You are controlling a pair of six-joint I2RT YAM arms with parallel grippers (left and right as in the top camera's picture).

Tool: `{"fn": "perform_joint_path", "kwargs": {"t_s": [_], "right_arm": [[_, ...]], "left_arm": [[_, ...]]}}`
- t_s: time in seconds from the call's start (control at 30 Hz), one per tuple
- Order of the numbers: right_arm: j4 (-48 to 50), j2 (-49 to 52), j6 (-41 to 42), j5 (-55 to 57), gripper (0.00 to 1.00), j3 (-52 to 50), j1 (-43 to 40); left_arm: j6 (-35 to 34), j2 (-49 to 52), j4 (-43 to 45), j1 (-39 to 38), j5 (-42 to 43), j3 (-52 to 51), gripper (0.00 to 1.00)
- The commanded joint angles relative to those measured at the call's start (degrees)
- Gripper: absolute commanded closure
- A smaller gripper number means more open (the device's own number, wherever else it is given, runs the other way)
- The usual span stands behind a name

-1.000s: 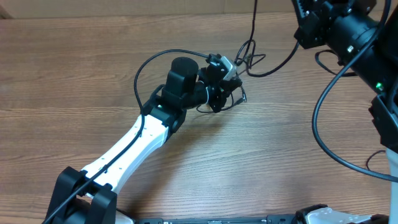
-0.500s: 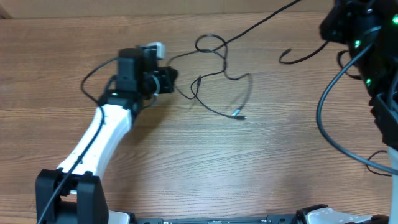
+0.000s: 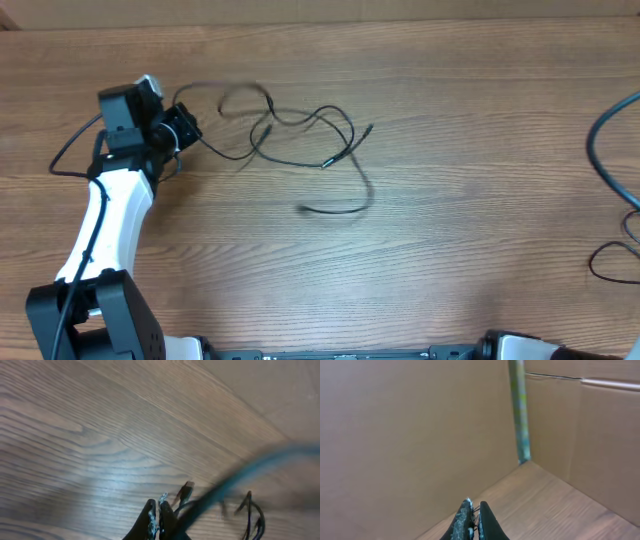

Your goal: Untangle cables

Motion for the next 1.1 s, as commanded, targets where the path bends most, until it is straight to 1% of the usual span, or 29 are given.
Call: {"fn": "perform_joint_path", "kwargs": {"t_s": [0.0, 0.1, 0.13, 0.17, 0.23, 0.27, 0.3, 0.37, 0.47, 0.57, 0.67, 0.73, 0.9, 1.07], "right_arm": [[-0.81, -0.07, -0.26, -8.70, 0.96, 1.20, -2.62], [-2.19, 0.63, -2.71, -17.51, 0.96, 1.18, -2.84], [-2.86, 1.20, -3.30, -20.59, 0.96, 1.16, -2.84], [-3.76, 1.86, -3.28, -23.34, 0.92, 1.16, -2.84], [-5.73, 3.32, -3.30, -28.11, 0.78, 1.16, -2.84], [-6.91, 4.24, -3.32, -30.56, 0.69, 1.16, -2.84], [-8.17, 5.20, -3.69, -33.16, 0.66, 1.16, -2.84], [-10.32, 7.06, -6.54, -39.19, 0.55, 1.16, -2.84], [-13.27, 10.12, -11.54, -49.55, 0.41, 1.16, -2.82], [-15.98, 12.68, -18.23, -58.31, 0.32, 1.16, -2.82], [-18.60, 14.75, -23.85, -63.58, 0.27, 1.16, -2.82], [-20.31, 15.78, -26.64, -65.35, 0.25, 1.16, -2.73], [-22.32, 17.03, -28.87, -65.96, 0.20, 1.01, -1.62], [-20.41, 17.14, -28.81, -65.94, 0.20, -0.15, 0.61]], "left_arm": [[5.07, -0.26, 1.31, -0.50, 3.69, 0.09, 0.96], [9.01, -0.26, 1.68, -1.60, 7.34, 0.09, 0.96], [10.03, -0.26, 1.66, -2.19, 8.04, 0.07, 0.96], [10.84, -0.26, 1.66, -2.84, 8.79, 0.07, 0.96], [13.14, -0.26, 1.70, -4.09, 10.80, 0.09, 0.96], [14.73, -0.26, 1.70, -5.05, 12.28, 0.07, 0.96], [15.85, -0.26, 1.70, -5.77, 13.42, 0.09, 0.96], [18.25, -0.26, 1.75, -7.63, 16.35, 0.09, 0.96], [21.49, -0.26, 2.99, -10.56, 23.78, 0.09, 0.96], [23.71, -0.26, 6.80, -13.68, 34.45, 0.09, 0.96], [23.30, -0.26, 14.03, -16.85, 44.30, 0.11, 0.96], [20.57, -0.26, 19.71, -18.82, 48.28, 0.17, 0.96], [4.63, -0.26, 36.15, -21.35, 48.76, 0.17, 0.96], [-11.06, -0.26, 55.93, -21.53, 47.98, 0.17, 0.96]]}}
